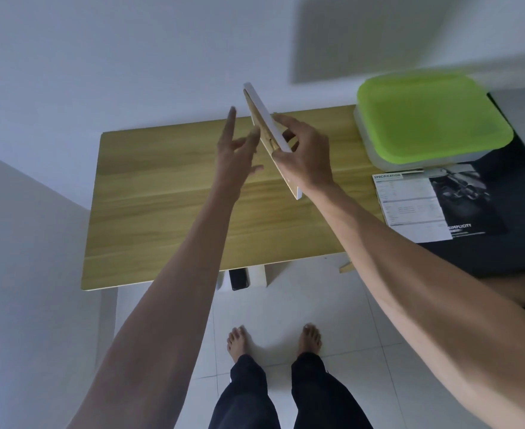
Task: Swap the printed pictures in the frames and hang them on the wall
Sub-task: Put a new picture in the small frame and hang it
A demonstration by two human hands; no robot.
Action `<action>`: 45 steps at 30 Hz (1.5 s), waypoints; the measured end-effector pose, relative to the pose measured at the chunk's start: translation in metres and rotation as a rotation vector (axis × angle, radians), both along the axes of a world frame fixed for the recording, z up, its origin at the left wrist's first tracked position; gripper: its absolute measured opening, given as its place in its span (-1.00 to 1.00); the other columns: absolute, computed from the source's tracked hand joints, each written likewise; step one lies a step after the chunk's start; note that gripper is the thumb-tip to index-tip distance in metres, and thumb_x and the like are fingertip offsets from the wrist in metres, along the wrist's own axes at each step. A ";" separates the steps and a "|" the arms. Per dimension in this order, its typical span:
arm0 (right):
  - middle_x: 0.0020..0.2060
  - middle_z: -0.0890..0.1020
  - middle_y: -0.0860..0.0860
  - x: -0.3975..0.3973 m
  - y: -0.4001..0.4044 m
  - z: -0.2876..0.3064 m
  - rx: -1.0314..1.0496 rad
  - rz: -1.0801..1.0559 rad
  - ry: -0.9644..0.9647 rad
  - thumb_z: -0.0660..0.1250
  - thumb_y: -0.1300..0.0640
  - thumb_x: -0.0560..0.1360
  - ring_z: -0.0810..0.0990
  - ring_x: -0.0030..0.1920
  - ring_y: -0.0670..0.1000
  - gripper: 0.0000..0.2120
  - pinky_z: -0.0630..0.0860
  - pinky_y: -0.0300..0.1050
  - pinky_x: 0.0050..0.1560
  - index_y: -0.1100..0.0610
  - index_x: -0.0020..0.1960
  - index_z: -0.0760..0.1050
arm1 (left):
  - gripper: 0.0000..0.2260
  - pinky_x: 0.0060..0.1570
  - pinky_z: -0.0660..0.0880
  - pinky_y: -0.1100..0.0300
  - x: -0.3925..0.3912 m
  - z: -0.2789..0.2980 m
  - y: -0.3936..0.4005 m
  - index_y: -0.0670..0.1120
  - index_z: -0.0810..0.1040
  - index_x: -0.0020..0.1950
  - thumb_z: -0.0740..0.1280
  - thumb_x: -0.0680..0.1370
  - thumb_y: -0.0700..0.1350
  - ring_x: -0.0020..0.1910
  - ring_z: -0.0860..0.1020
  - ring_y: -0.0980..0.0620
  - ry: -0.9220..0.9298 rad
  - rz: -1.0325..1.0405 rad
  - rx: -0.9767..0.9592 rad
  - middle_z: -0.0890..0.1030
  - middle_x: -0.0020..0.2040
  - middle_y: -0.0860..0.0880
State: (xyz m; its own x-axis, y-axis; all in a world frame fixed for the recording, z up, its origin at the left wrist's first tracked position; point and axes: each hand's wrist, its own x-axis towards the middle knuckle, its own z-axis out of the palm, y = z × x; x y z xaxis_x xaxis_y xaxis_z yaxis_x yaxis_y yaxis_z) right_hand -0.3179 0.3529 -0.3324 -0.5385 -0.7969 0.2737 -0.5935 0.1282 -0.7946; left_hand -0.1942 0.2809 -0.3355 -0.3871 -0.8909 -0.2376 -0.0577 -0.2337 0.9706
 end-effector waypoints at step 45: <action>0.17 0.62 0.03 -0.079 -0.041 0.173 -0.326 -0.169 -0.468 0.26 0.40 0.52 0.58 0.03 -0.08 -0.45 0.45 -0.48 -0.20 -0.06 0.39 0.54 | -0.28 -0.20 0.43 0.04 -0.043 0.179 -0.076 0.05 0.35 0.54 0.15 0.38 -0.34 -0.25 0.32 -0.10 0.216 -0.014 -0.462 0.37 -0.24 -0.13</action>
